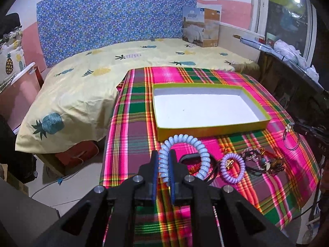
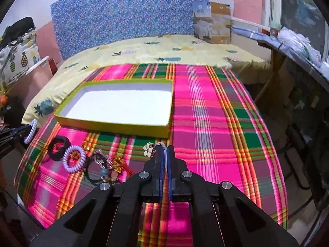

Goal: Organize jewelry
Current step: 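Carry both items into the white box and open both tools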

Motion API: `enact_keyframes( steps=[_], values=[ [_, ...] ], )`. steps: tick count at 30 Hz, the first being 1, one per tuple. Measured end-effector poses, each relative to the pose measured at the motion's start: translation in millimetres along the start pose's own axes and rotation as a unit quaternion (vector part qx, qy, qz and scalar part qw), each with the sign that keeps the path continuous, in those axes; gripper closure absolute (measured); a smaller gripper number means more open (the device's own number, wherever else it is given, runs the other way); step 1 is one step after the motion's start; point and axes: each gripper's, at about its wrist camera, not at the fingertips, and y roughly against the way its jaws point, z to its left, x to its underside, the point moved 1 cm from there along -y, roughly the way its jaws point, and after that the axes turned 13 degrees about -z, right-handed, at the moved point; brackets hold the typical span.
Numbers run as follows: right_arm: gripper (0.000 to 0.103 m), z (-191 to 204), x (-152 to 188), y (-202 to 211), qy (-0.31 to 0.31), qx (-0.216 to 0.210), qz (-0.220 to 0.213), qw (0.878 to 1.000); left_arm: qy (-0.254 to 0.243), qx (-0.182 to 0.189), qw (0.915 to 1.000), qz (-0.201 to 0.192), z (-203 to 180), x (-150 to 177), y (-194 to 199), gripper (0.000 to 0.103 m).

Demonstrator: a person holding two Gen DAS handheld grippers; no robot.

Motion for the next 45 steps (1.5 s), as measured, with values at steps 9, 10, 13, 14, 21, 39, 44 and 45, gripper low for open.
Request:
enact_keyframes(
  steps=[9, 10, 13, 14, 21, 39, 44, 45],
  values=[
    [0.100, 19, -30, -4, 0.023, -0.021, -0.029, 0.999, -0.002, 0.016, 0.9998, -0.010, -10, -23, -9, 0.093],
    [0.100, 21, -34, -6, 0.025, -0.023, -0.031, 0.999, -0.002, 0.018, 0.9998, -0.011, -12, -27, -12, 0.093],
    [0.100, 26, -43, -14, 0.032, -0.031, -0.037, 0.998, -0.001, 0.022, 0.9997, -0.013, -14, -37, -21, 0.093],
    [0.100, 27, -46, -17, 0.034, -0.033, -0.039, 0.998, -0.001, 0.022, 0.9997, -0.013, -14, -40, -25, 0.093],
    [0.100, 28, -59, -50, 0.038, -0.041, -0.035, 0.998, -0.003, 0.022, 0.9997, -0.009, -14, -58, -61, 0.093],
    [0.100, 7, -66, -156, 0.018, -0.032, 0.011, 0.999, -0.014, 0.000, 0.9990, 0.042, -15, -63, -154, 0.093],
    [0.100, 6, -62, -176, 0.030, -0.022, 0.028, 0.999, -0.016, -0.012, 0.9982, 0.057, -12, -60, -170, 0.093],
    [0.100, 5, -62, -179, 0.031, -0.021, 0.030, 0.999, -0.016, -0.013, 0.9981, 0.059, -11, -60, -173, 0.093]
  ],
)
